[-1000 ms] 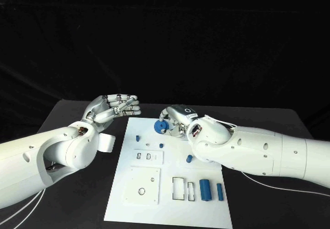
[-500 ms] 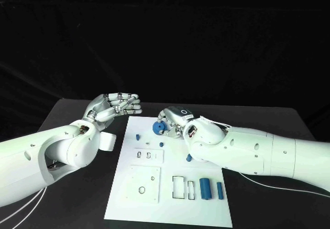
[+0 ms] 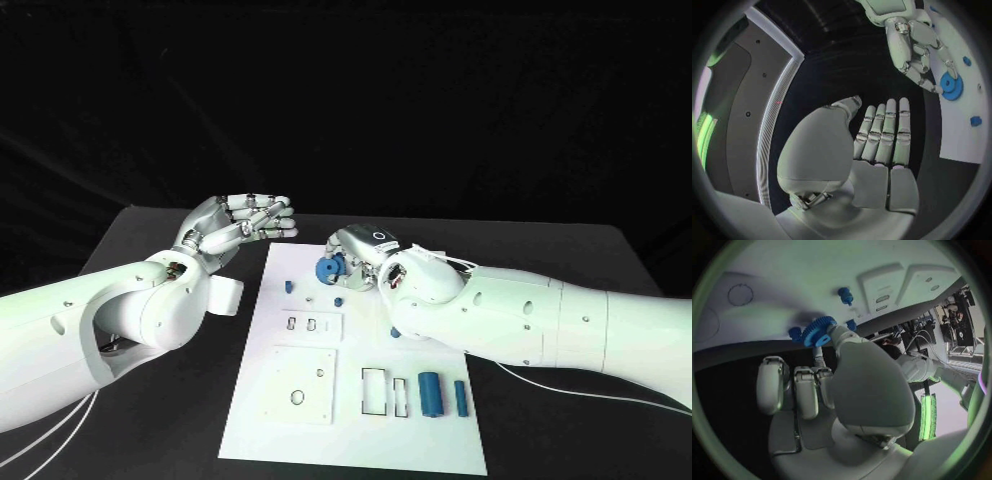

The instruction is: Assemble the parts on the task board

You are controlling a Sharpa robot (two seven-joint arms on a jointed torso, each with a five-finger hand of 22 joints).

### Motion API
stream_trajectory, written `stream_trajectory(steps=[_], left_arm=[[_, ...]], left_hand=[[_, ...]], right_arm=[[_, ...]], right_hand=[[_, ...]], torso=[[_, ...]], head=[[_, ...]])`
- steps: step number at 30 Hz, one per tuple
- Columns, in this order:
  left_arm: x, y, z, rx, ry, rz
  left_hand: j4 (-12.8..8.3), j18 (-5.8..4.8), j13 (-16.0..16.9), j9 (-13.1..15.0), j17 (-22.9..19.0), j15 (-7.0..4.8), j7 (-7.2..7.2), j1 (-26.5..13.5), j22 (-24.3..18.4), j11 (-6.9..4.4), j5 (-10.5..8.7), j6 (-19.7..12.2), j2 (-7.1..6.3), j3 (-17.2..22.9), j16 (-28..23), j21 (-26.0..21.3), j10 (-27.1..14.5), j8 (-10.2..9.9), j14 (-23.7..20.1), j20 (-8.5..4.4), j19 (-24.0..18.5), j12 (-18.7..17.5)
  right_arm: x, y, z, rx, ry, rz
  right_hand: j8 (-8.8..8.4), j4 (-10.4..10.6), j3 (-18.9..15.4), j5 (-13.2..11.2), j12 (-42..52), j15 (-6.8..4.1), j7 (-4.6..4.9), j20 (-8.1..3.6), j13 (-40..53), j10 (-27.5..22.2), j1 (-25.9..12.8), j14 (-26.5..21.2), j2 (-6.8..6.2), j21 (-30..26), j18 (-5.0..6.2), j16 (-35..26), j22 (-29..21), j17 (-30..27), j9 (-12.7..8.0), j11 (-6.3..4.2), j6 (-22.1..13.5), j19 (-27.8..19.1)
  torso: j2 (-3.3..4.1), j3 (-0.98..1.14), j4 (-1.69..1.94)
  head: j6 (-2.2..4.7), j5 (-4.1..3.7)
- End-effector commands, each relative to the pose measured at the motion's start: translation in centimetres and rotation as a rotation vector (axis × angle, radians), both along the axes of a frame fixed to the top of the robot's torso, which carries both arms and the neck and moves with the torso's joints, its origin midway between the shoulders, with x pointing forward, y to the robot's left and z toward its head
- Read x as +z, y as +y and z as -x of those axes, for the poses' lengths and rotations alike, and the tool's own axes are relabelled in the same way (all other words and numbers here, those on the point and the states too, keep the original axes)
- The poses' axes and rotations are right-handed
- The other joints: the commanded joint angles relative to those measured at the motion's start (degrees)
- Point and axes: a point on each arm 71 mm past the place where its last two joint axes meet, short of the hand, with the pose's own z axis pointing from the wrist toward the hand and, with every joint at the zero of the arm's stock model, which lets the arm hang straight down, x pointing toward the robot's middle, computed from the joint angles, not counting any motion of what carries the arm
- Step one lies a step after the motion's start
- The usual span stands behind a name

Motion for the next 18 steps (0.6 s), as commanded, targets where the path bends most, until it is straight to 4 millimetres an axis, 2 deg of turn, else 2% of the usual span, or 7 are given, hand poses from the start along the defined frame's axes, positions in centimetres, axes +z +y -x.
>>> stream_trajectory(steps=[1, 18], left_arm=[[0.13, -0.27, 0.06, -0.021, -0.006, 0.008], [0.11, -0.17, 0.06, -0.019, -0.004, 0.007]], left_hand=[[-0.10, 0.25, 0.06, -0.07, 0.06, 0.27, 1.11, -0.39, -0.05, 0.02, -0.21, -0.42, -0.03, 0.39, -0.38, -0.13, 0.19, -0.17, -0.01, 0.39, 0.04, -0.21], [-0.10, 0.25, 0.05, -0.08, 0.13, 0.29, 1.15, -0.54, -0.10, 0.05, -0.21, -0.45, -0.04, 0.45, -0.45, -0.15, 0.19, -0.20, -0.01, 0.40, 0.04, -0.28]], right_arm=[[-0.76, -0.14, 0.04, 0.004, 0.025, 0.044], [-0.82, -0.57, -0.01, -0.005, 0.022, 0.033]], right_hand=[[-0.06, -0.11, 0.27, -0.32, 0.27, -0.41, -1.07, -0.03, 12.95, 4.56, 0.05, 5.52, 0.34, 0.08, -0.75, 0.30, 0.78, 12.20, 0.02, -0.28, 1.32, 0.25], [-0.62, -0.10, 0.60, -0.73, -0.01, -0.24, -0.81, 0.08, 12.66, 4.34, -0.75, 5.47, -0.27, 0.00, -0.74, 0.26, 0.77, 11.98, -0.09, -0.06, 0.84, 0.19]], torso=[[0.00, 0.02, -0.01], [0.03, 0.07, -0.05]], head=[[-0.03, 0.07], [-0.13, 0.11]])
